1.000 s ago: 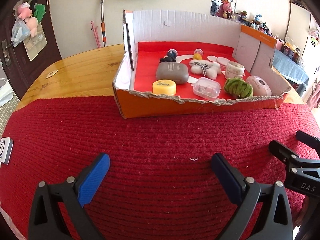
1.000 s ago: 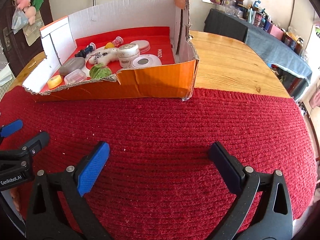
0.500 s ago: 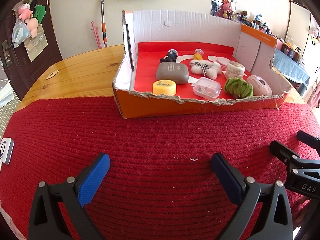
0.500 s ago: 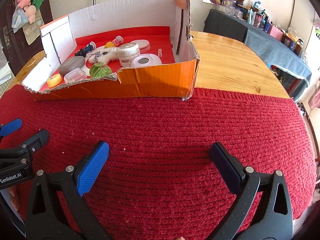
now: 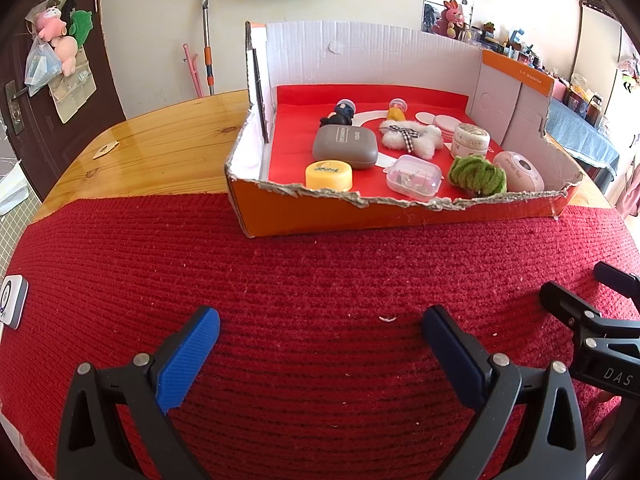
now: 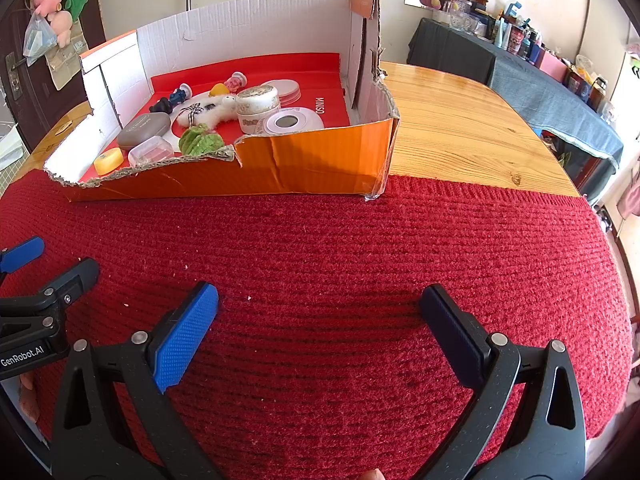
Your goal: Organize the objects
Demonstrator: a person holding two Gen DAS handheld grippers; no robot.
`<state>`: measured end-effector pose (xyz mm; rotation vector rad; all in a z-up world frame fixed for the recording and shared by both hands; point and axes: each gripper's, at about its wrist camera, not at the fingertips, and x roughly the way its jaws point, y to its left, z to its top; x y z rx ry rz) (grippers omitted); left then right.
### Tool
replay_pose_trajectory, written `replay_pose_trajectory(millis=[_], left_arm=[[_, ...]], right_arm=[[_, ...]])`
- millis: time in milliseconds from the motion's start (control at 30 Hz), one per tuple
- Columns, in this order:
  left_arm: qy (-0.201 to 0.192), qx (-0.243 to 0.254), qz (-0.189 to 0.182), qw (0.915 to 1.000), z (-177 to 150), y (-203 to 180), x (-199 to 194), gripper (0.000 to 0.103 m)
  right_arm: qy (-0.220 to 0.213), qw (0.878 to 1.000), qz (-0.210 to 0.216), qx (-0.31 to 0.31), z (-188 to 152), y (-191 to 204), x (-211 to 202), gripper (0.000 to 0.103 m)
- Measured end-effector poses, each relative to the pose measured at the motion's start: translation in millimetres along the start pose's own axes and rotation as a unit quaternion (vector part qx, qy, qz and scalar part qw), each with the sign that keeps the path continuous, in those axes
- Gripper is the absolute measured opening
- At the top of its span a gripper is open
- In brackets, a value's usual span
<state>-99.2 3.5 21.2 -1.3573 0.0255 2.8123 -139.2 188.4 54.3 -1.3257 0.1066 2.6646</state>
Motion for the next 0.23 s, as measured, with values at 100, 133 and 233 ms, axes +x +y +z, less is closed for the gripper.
replay_pose_trajectory(millis=[100, 133, 233], left_arm=[[0.000, -0.001, 0.000, 1.0000, 0.3, 0.3, -0.6, 0.103], [-0.001, 0.000, 0.000, 1.0000, 0.3, 0.3, -0.6, 0.103], [0.000, -0.001, 0.000, 1.0000, 0.4, 0.5, -0.5, 0.103]], right_arm=[[0.000, 1.000, 0.000, 0.000, 0.2, 0.0, 0.1, 0.103], [0.000, 1.000, 0.000, 0.000, 0.0, 0.1, -0.1, 0.103], [0.000, 1.000, 0.000, 0.000, 0.0, 0.0, -0.1, 0.103]])
